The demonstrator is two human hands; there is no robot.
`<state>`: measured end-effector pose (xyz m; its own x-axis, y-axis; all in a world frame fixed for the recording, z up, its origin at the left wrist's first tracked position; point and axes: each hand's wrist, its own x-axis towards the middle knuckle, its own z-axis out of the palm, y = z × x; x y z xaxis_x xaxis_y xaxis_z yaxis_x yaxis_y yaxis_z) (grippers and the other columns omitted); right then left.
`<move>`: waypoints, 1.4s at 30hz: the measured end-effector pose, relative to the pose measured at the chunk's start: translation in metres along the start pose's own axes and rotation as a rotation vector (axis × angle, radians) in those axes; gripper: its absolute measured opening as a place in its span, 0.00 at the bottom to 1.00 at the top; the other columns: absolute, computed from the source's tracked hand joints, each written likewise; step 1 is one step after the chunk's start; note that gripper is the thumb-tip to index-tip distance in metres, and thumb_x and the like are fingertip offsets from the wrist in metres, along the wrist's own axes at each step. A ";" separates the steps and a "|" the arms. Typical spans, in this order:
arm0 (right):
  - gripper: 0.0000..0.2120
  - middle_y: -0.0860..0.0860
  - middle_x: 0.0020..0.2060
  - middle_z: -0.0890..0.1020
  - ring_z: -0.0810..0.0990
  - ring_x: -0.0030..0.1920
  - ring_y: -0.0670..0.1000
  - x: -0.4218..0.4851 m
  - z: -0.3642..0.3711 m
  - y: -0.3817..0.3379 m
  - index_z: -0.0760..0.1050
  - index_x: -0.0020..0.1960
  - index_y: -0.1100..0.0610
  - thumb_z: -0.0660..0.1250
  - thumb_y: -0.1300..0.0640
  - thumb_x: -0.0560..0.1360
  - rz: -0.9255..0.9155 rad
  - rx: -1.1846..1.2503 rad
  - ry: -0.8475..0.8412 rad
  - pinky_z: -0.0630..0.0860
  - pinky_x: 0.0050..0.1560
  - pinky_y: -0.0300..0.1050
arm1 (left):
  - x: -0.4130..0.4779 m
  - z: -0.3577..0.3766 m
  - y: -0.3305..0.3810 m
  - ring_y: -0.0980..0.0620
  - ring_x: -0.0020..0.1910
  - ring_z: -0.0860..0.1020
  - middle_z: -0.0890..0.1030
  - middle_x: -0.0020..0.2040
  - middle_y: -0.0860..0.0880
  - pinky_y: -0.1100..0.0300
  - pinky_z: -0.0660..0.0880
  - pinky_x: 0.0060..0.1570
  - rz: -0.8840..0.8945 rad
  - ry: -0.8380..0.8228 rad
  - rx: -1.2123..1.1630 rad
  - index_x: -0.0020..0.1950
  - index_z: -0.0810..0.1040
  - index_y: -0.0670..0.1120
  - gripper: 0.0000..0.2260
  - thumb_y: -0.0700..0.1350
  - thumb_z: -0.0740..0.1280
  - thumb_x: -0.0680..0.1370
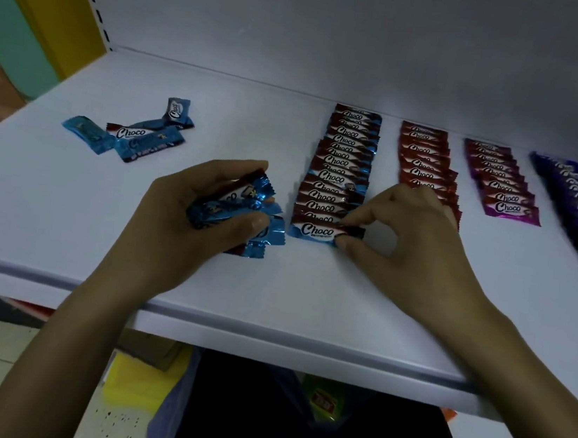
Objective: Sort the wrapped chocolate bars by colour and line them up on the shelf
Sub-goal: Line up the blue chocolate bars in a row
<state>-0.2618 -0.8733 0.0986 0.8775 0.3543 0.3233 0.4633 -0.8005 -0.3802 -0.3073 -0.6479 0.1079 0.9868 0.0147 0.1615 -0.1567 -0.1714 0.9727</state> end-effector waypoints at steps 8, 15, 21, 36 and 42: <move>0.12 0.42 0.39 0.82 0.78 0.42 0.41 0.004 -0.010 -0.022 0.78 0.50 0.48 0.65 0.45 0.70 0.085 0.524 -0.049 0.70 0.42 0.26 | 0.005 0.017 0.005 0.62 0.48 0.81 0.80 0.53 0.64 0.69 0.78 0.36 0.097 -0.062 0.011 0.58 0.75 0.57 0.22 0.46 0.77 0.67; 0.02 0.50 0.34 0.84 0.82 0.37 0.45 0.011 -0.012 -0.031 0.79 0.42 0.56 0.71 0.59 0.70 0.198 0.933 -0.077 0.76 0.37 0.35 | 0.008 0.031 0.005 0.60 0.56 0.79 0.79 0.59 0.61 0.64 0.80 0.45 0.196 -0.126 0.071 0.64 0.74 0.57 0.24 0.52 0.73 0.68; 0.06 0.46 0.32 0.82 0.80 0.34 0.41 0.012 -0.017 -0.026 0.77 0.40 0.57 0.66 0.64 0.75 0.305 0.974 0.037 0.72 0.31 0.30 | 0.004 0.033 0.003 0.59 0.47 0.83 0.83 0.50 0.60 0.65 0.79 0.35 0.061 -0.046 -0.063 0.58 0.76 0.58 0.19 0.44 0.71 0.69; 0.04 0.47 0.34 0.84 0.80 0.34 0.39 -0.007 -0.019 -0.013 0.81 0.41 0.53 0.72 0.62 0.70 0.281 0.751 -0.119 0.71 0.34 0.27 | 0.000 0.026 -0.001 0.59 0.45 0.83 0.84 0.45 0.59 0.70 0.76 0.35 0.004 0.177 -0.184 0.50 0.80 0.53 0.12 0.46 0.69 0.67; 0.04 0.37 0.35 0.79 0.77 0.41 0.35 -0.012 -0.009 -0.013 0.80 0.42 0.48 0.71 0.57 0.72 0.176 0.354 -0.141 0.68 0.41 0.23 | 0.000 0.025 -0.001 0.57 0.47 0.82 0.83 0.50 0.54 0.70 0.75 0.33 -0.009 0.234 -0.217 0.51 0.80 0.54 0.13 0.47 0.69 0.67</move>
<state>-0.2801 -0.8714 0.1079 0.9442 0.3089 0.1144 0.2969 -0.6478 -0.7015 -0.3060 -0.6720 0.1026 0.9556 0.2457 0.1627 -0.1785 0.0435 0.9830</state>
